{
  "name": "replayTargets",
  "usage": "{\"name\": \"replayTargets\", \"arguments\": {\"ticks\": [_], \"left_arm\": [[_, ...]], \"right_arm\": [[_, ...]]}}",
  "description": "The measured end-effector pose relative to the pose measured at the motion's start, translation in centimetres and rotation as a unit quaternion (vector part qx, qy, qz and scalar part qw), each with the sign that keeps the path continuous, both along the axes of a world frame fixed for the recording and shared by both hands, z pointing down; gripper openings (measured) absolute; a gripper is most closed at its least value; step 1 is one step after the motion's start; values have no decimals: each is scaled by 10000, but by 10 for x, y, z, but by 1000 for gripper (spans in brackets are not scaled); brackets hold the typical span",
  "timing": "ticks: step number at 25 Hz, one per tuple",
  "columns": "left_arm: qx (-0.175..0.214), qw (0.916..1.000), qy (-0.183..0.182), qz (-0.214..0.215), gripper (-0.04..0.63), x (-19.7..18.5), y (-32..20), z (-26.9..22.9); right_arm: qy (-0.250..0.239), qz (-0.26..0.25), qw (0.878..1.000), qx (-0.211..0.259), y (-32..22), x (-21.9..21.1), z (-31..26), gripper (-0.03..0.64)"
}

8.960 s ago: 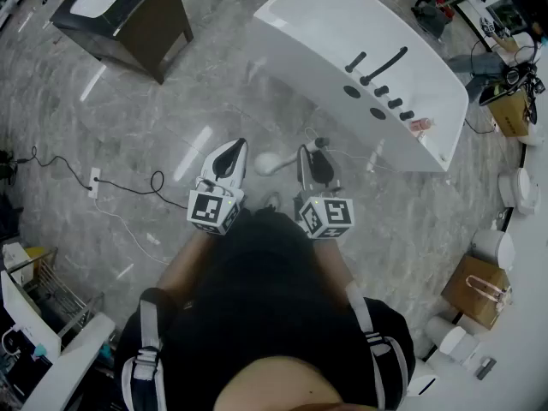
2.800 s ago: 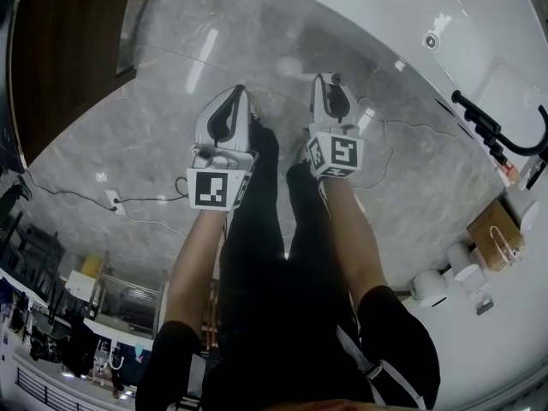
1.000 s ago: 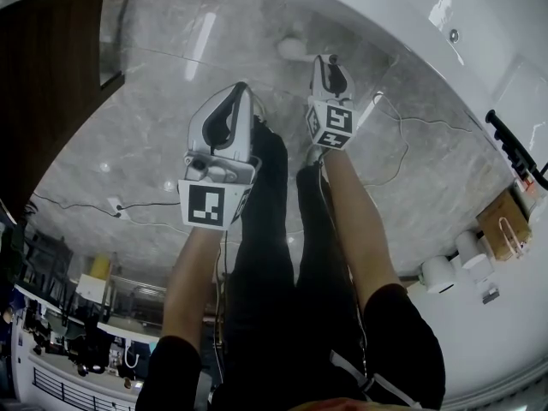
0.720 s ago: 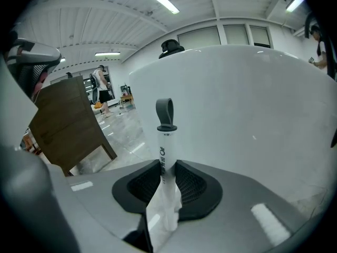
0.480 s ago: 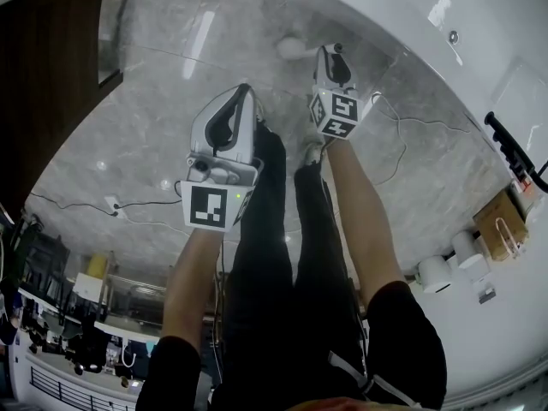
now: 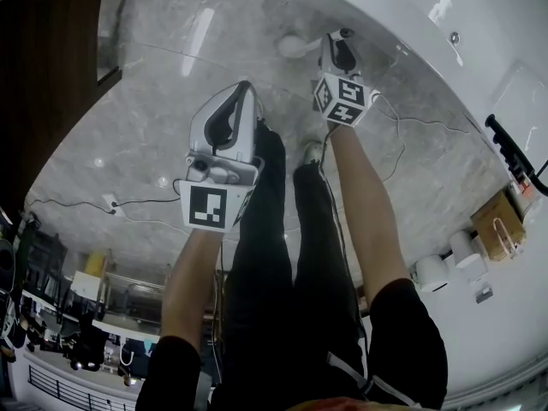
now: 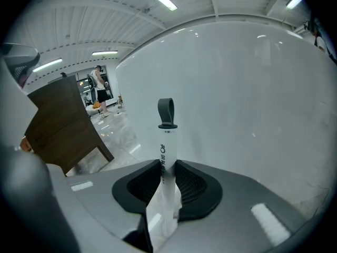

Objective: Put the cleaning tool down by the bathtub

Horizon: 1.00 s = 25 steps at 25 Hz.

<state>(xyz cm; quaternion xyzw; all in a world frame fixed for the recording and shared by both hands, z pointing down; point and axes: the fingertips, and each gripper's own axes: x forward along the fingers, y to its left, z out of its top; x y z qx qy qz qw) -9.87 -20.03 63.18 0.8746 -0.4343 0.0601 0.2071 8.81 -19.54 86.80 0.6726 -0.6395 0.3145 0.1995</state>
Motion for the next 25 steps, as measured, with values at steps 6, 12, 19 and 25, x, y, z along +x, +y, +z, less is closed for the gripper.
{"name": "replayTargets", "arguments": {"ticks": [6, 12, 19, 25], "left_arm": [[-30, 10000, 20, 37, 8, -1, 1, 1], [-53, 10000, 27, 46, 8, 0, 0, 0], [-95, 9999, 43, 4, 8, -2, -1, 4], [-141, 9999, 41, -37, 8, -3, 0, 7]], "right_arm": [[-80, 182, 9997, -103, -11, 6, 6, 91], [-131, 260, 9995, -153, -21, 13, 8, 89], [-156, 306, 9993, -140, -22, 17, 10, 89], [-206, 295, 9993, -124, -21, 17, 10, 92]]}}
